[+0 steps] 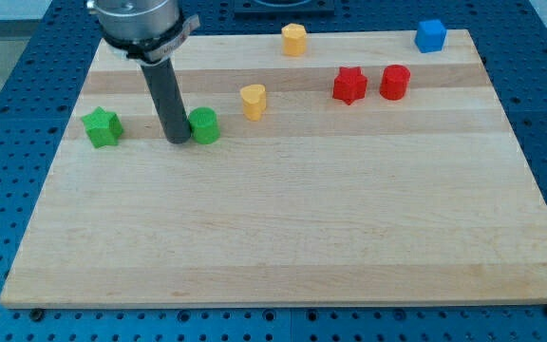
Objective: Push the yellow heart towards the right center
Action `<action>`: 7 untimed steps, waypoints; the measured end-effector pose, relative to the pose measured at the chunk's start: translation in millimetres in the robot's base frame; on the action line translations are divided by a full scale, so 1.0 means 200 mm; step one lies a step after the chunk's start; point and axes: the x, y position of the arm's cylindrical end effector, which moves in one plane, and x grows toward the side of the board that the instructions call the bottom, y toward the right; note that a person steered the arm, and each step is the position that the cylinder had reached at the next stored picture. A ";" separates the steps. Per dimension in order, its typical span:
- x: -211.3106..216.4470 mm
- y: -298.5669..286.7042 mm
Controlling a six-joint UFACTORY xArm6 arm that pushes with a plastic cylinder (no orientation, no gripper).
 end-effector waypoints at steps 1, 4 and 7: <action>-0.13 -0.01; -0.33 0.23; -0.17 0.75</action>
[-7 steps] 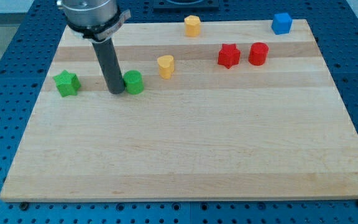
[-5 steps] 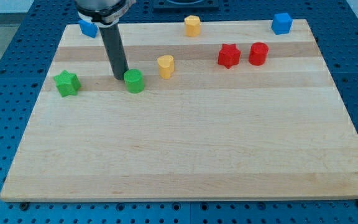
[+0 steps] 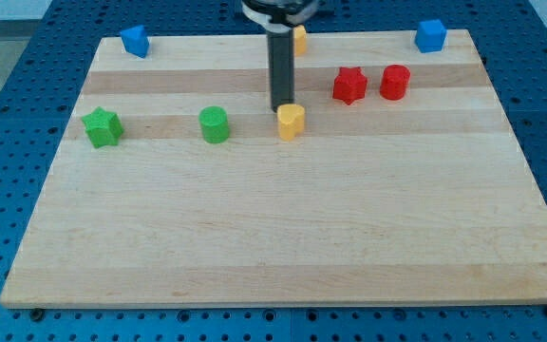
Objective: Push the yellow heart towards the right center
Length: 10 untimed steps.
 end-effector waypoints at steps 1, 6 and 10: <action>0.00 -0.09; 0.18 0.48; 0.37 0.02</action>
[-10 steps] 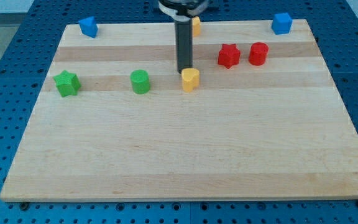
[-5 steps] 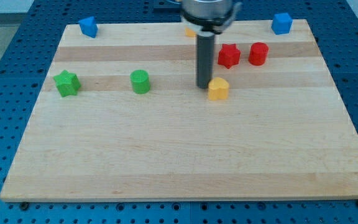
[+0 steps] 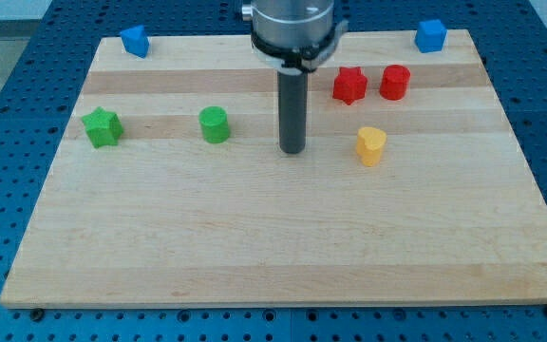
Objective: Push the yellow heart towards the right center
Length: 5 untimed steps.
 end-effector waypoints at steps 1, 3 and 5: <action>0.11 0.15; -0.23 0.22; -0.16 0.15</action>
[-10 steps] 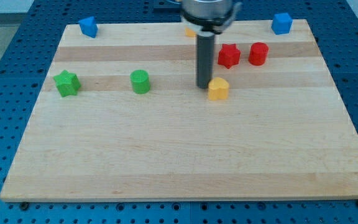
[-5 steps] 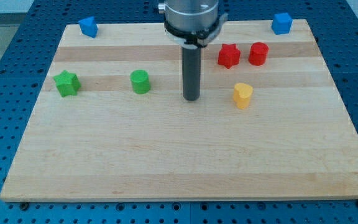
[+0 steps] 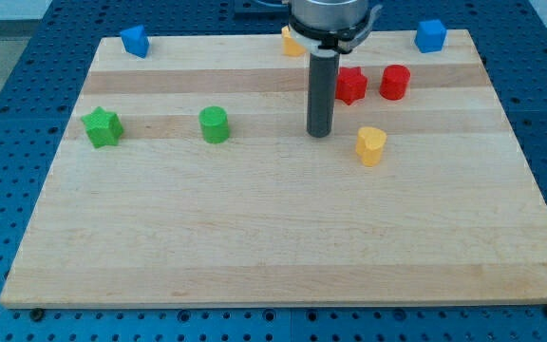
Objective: Push the yellow heart towards the right center
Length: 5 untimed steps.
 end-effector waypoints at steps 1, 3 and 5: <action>0.21 0.04; 0.20 0.22; 0.07 0.29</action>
